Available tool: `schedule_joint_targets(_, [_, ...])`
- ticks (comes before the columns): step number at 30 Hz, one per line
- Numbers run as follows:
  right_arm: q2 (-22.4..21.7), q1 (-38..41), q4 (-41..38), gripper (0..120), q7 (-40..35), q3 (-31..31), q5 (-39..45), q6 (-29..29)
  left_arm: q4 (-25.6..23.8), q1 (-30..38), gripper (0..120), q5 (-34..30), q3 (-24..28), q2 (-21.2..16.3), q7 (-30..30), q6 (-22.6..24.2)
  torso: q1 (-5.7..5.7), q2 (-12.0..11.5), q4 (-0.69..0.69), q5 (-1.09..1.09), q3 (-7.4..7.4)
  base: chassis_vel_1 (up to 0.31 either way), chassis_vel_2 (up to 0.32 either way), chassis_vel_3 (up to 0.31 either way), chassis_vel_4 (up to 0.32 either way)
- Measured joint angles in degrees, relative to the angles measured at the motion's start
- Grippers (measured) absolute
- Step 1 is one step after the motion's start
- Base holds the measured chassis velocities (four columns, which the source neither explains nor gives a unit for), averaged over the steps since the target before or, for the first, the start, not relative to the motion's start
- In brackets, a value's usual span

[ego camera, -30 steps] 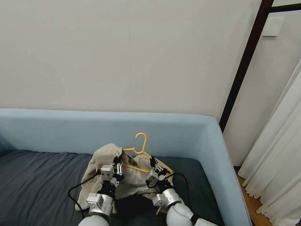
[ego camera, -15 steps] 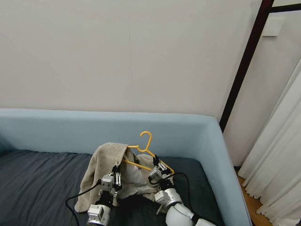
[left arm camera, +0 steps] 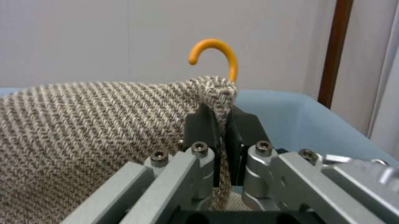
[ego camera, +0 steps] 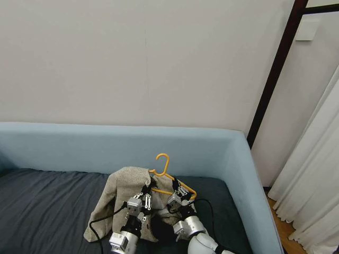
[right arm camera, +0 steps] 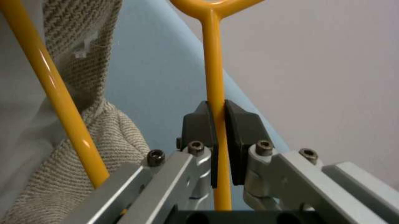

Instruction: Pick up the clothes from the sofa and hang them on the clothes hanger.

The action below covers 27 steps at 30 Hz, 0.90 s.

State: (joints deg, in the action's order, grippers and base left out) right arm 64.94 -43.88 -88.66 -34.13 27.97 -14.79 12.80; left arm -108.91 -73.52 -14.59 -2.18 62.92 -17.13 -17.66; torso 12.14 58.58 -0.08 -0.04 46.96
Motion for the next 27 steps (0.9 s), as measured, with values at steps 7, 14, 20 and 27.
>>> schedule_joint_targets(7, [1.09, 0.08, -1.26, 4, -0.31, -1.00, 2.72, -2.75, 1.73, -0.67, 3, 1.69, 0.51, -0.27, 0.20, -1.24, 0.00, 0.00, 0.01, 0.00, 0.00, 0.000, 0.000, 0.000, 0.000])
schedule_joint_targets(14, [1.58, 1.36, -2.37, 4, -0.12, -3.02, 3.56, -6.58, 2.26, -0.76, 3, 1.65, -0.83, -1.26, -0.18, -1.57, 0.00, 0.00, 0.01, -0.01, 0.00, 0.000, 0.000, 0.000, 0.000])
schedule_joint_targets(20, [1.87, 1.36, -1.81, 4, 1.39, -4.33, 0.68, -9.54, 3.14, -0.37, 7, 2.28, -1.26, -1.46, -1.88, -3.02, 0.00, 0.00, 0.00, -0.01, 0.00, 0.000, 0.000, 0.000, 0.000])
schedule_joint_targets(27, [2.17, 2.15, -0.05, 4, 2.38, -6.14, -3.61, -12.79, 2.96, -1.11, 32, 4.15, -2.66, -4.91, -1.89, -4.85, 0.00, 0.00, 0.01, 0.00, 0.00, 0.000, 0.000, 0.000, 0.000])
